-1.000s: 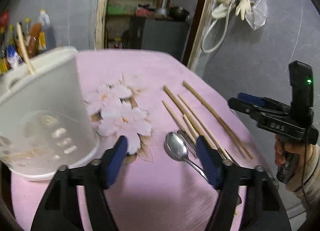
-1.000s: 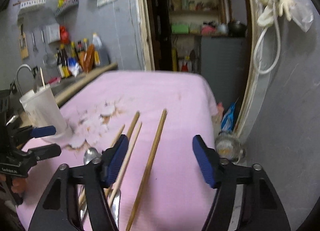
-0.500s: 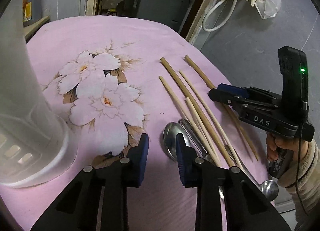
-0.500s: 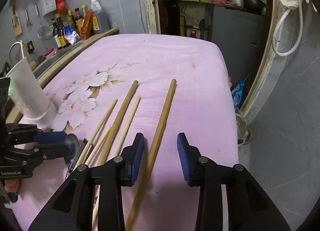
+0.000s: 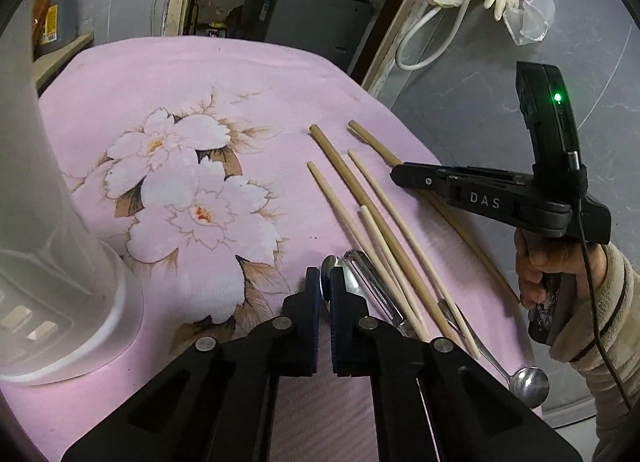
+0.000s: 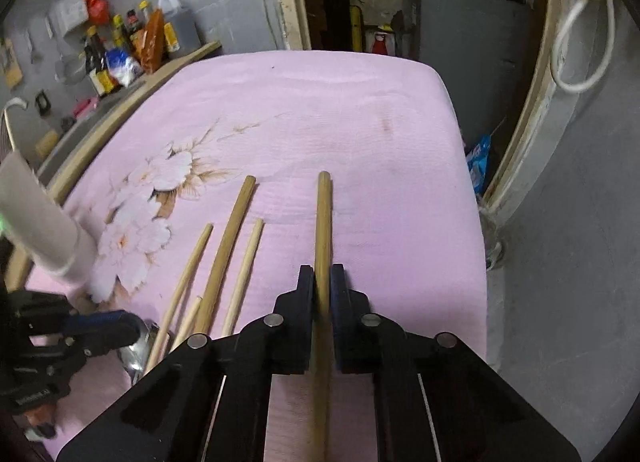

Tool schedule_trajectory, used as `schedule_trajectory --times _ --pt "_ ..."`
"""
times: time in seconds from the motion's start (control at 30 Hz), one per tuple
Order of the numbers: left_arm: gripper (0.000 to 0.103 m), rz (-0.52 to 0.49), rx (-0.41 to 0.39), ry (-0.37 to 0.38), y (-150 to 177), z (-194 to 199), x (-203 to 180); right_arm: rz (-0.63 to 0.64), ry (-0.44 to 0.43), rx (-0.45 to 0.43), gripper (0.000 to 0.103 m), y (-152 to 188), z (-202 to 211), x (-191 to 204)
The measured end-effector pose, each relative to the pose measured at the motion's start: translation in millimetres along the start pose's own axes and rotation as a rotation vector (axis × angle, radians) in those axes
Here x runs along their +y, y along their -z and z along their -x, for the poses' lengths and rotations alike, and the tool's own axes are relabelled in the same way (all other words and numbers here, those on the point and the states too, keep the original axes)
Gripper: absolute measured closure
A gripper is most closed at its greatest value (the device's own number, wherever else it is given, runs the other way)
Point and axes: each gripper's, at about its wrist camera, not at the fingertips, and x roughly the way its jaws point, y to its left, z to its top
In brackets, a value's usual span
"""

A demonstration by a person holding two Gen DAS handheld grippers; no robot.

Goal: Organize utensils
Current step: 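Lift the spoon with the left tool while the right tool carries the chopstick toward the holder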

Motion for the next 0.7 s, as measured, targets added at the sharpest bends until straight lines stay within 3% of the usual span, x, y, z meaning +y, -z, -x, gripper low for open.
schedule_trajectory --times 0.17,0.33,0.7 --pt "0.102 -0.018 -0.072 -0.02 2 14 -5 -0.017 -0.042 -0.043 0.097 6 14 3" --pt "0.103 -0.066 -0.177 -0.072 7 35 -17 -0.009 -0.073 -0.148 0.097 18 42 14" --pt "0.103 -0.12 -0.492 -0.188 12 99 -40 0.036 -0.125 -0.538 0.097 35 109 52"
